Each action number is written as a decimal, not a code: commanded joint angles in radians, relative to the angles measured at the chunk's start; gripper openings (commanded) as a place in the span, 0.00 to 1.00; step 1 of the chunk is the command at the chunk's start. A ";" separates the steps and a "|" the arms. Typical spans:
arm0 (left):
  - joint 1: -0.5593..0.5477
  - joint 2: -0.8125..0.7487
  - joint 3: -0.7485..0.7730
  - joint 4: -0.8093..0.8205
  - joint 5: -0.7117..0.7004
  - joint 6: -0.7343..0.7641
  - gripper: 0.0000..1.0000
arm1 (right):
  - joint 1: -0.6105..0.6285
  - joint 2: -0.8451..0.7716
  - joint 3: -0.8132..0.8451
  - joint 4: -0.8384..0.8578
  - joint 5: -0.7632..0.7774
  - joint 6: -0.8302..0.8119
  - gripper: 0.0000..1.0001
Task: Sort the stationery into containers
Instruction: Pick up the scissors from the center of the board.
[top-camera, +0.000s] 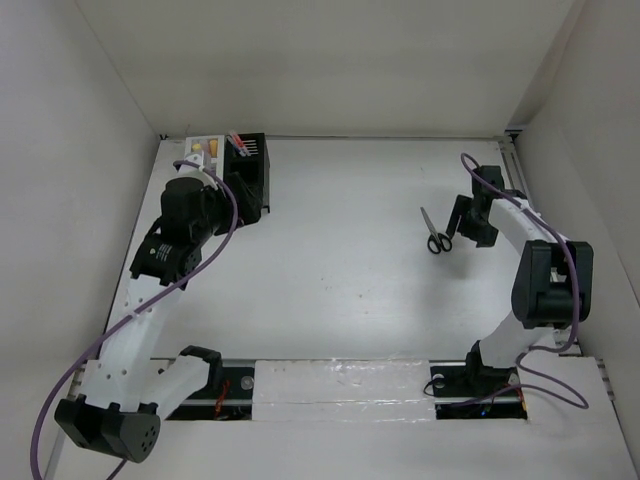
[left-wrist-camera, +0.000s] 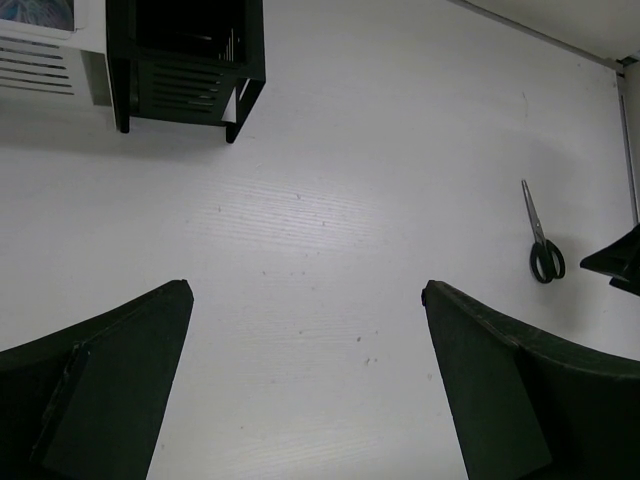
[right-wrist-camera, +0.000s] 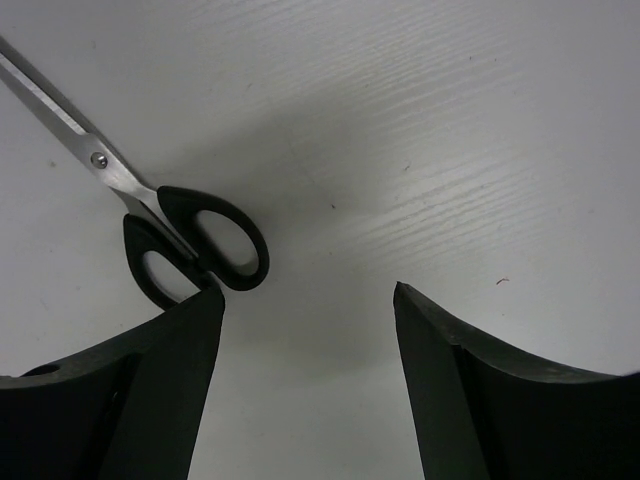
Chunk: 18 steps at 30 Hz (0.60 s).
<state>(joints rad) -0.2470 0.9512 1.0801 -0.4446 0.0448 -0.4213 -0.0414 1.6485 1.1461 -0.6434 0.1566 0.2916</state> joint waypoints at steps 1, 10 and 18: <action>0.002 -0.040 0.001 0.050 0.009 0.029 0.99 | -0.009 0.014 0.012 0.030 -0.006 -0.003 0.74; 0.002 -0.040 0.001 0.050 0.009 0.029 0.99 | 0.002 0.082 0.021 -0.001 -0.035 -0.034 0.74; 0.002 -0.040 0.011 0.050 0.009 0.038 0.99 | 0.011 0.163 0.052 -0.021 -0.048 -0.046 0.60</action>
<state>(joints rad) -0.2470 0.9298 1.0786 -0.4362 0.0452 -0.4030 -0.0383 1.7939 1.1564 -0.6491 0.1230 0.2638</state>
